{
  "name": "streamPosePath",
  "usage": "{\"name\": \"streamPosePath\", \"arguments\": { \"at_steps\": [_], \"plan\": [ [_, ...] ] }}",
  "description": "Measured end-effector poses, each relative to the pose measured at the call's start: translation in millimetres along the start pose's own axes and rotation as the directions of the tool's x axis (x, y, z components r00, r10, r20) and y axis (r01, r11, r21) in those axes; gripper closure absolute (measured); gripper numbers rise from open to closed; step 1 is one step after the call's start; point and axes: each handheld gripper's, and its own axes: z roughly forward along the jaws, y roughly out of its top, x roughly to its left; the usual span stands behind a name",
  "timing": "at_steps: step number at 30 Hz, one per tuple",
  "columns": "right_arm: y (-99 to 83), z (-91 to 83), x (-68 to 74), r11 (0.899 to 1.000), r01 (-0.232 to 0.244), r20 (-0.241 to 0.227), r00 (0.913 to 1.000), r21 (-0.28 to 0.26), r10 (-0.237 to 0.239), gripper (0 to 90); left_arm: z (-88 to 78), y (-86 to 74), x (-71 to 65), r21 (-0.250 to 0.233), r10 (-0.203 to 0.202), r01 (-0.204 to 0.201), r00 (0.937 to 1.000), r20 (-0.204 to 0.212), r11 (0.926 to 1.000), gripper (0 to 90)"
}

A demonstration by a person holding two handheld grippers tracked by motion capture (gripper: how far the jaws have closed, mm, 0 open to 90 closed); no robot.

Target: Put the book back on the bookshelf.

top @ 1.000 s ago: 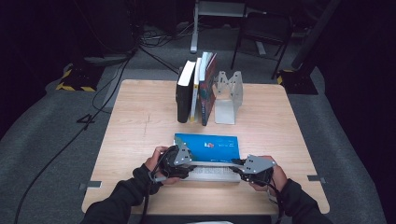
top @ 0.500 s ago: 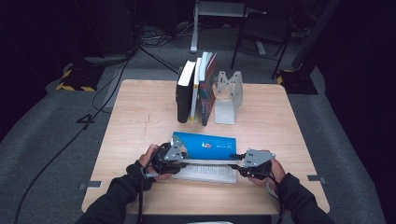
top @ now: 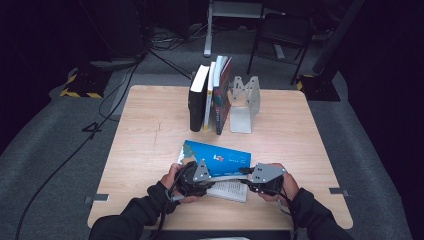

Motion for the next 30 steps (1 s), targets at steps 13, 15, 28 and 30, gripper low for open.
{"name": "streamPosePath", "arguments": {
  "at_steps": [13, 15, 28, 30],
  "plan": [
    [-12.4, 13.7, -22.1, 0.997, -0.050, -0.070, 0.9965, -0.059, 0.045, 65.8, -7.5, -9.2, 21.2, -0.049, -0.043, 0.046, 0.9973, 0.060, 0.9977, 62.9],
    [-12.4, 13.1, -21.8, 0.996, -0.060, -0.066, 0.9962, -0.061, 0.056, 66.1, -6.4, -8.2, 21.2, -0.042, -0.050, 0.052, 0.9974, 0.053, 0.9977, 55.4],
    [2.8, 3.5, -22.9, 0.995, -0.084, -0.001, 0.9965, -0.057, 0.084, 66.2, 3.5, 17.9, 2.0, -0.016, -0.009, 0.008, 0.9964, -0.084, 0.9998, 66.9],
    [3.2, 2.8, -23.5, 0.995, -0.083, 0.004, 0.9965, -0.059, 0.084, 66.0, 3.4, 18.2, 1.2, -0.028, 0.003, -0.005, 0.9959, -0.090, 0.9996, 69.1]
  ]
}}
